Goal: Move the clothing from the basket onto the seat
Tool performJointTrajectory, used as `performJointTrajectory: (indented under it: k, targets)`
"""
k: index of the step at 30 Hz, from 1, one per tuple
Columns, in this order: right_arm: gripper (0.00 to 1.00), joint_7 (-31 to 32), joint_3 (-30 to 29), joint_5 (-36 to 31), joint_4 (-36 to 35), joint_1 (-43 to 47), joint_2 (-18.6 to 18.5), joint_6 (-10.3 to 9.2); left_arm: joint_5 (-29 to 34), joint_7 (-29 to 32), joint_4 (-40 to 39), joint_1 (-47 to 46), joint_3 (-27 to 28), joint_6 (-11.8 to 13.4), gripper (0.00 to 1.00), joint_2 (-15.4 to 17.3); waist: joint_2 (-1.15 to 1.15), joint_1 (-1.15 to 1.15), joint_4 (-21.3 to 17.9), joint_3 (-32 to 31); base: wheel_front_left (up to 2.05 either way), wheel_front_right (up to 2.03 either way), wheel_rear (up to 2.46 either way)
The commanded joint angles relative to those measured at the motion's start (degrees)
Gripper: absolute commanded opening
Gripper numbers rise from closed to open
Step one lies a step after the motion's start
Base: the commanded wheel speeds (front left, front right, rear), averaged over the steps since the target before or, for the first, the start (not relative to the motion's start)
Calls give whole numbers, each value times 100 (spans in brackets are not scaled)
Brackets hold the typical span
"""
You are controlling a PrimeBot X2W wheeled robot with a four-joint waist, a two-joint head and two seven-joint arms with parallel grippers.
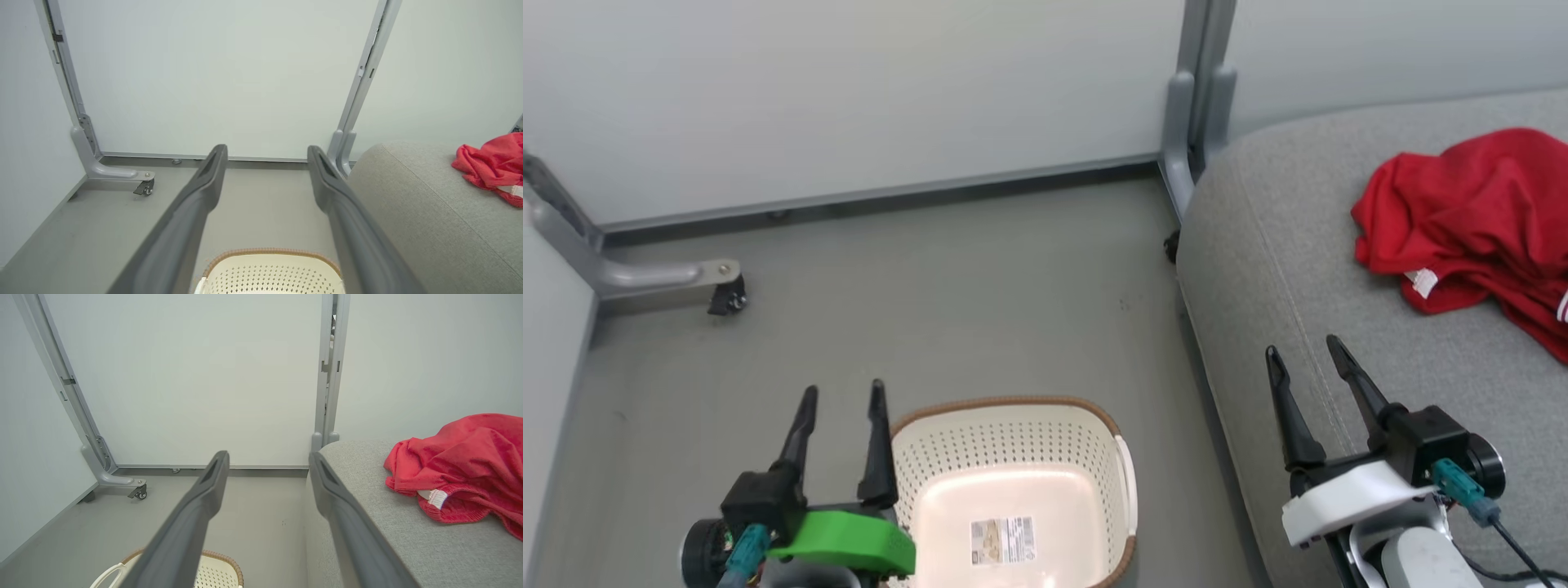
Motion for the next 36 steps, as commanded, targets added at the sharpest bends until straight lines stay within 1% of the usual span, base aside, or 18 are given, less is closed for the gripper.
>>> performJointTrajectory:
  k: [1,3,6,8,11,18,24,36]
  targets:
    - [100,-17,-39,-38,-89,186,25,-4,143,0,-107,175,114,-54,100,-43,0,0,228,-331,0,0,0]
    - [100,-17,-140,-67,-234,299,40,-4,317,-1,-292,312,245,-135,100,-72,0,0,224,-373,0,0,0]
    - [100,-17,-126,-115,-344,490,73,-4,480,-1,-541,498,356,-306,100,-90,0,0,200,-423,0,0,0]
    - [100,-17,-67,-142,-454,550,74,-4,678,0,-700,605,373,-412,100,-97,0,0,178,-448,0,0,0]
    - [100,-17,-25,-145,-564,700,78,-4,971,0,-822,750,336,-492,100,-98,0,0,149,-489,0,0,0]
    - [100,-17,-80,-176,-648,915,94,-4,914,-1,-741,1023,324,-542,100,-99,0,0,86,-569,0,0,0]
    - [100,-17,-89,-113,-607,953,99,-4,1008,-1,-652,1040,314,-580,100,-99,0,0,55,-591,0,0,0]
    - [100,-17,-112,-52,-588,948,99,-4,1062,-1,-535,966,323,-428,100,-99,0,0,46,-582,0,0,0]
